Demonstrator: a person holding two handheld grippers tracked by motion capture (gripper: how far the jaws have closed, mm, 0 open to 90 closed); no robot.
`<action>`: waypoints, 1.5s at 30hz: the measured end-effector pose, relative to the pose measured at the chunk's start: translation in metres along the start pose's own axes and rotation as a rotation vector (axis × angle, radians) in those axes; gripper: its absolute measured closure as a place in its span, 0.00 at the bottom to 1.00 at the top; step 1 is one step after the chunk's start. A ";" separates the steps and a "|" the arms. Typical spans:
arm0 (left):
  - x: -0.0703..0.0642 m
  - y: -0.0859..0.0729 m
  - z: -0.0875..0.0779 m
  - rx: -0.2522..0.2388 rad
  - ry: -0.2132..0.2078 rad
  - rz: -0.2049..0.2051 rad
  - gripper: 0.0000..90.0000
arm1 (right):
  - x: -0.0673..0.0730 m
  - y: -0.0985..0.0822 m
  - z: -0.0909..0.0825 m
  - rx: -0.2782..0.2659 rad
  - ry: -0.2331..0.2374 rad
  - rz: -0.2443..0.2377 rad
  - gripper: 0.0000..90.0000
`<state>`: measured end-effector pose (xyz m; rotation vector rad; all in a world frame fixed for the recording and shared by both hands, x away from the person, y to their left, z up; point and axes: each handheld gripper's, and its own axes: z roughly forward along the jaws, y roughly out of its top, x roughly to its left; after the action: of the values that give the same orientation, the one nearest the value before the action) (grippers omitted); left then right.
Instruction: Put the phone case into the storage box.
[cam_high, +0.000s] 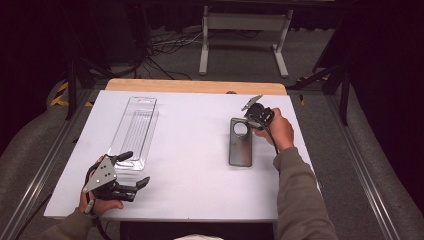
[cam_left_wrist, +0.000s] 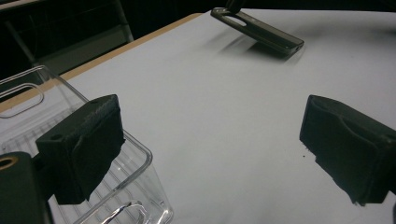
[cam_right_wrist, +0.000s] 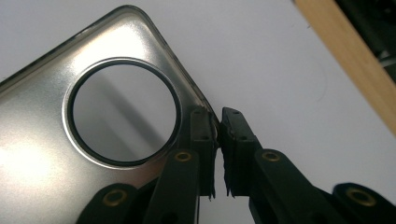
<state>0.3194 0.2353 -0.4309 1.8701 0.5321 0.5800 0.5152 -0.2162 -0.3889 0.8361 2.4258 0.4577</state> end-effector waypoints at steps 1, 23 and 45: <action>0.000 0.000 0.001 -0.002 0.003 -0.003 0.08 | 0.002 -0.002 -0.004 -0.030 -0.015 0.006 0.94; -0.001 0.001 0.002 0.004 0.022 -0.001 0.09 | 0.056 -0.010 -0.076 -0.347 -0.226 -0.103 0.94; -0.002 0.002 0.001 0.005 0.024 -0.001 0.10 | 0.084 -0.014 -0.101 -0.494 -0.279 -0.149 0.94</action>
<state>0.3182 0.2329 -0.4296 1.8697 0.5512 0.6012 0.3936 -0.1865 -0.3455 0.4648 1.9757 0.7828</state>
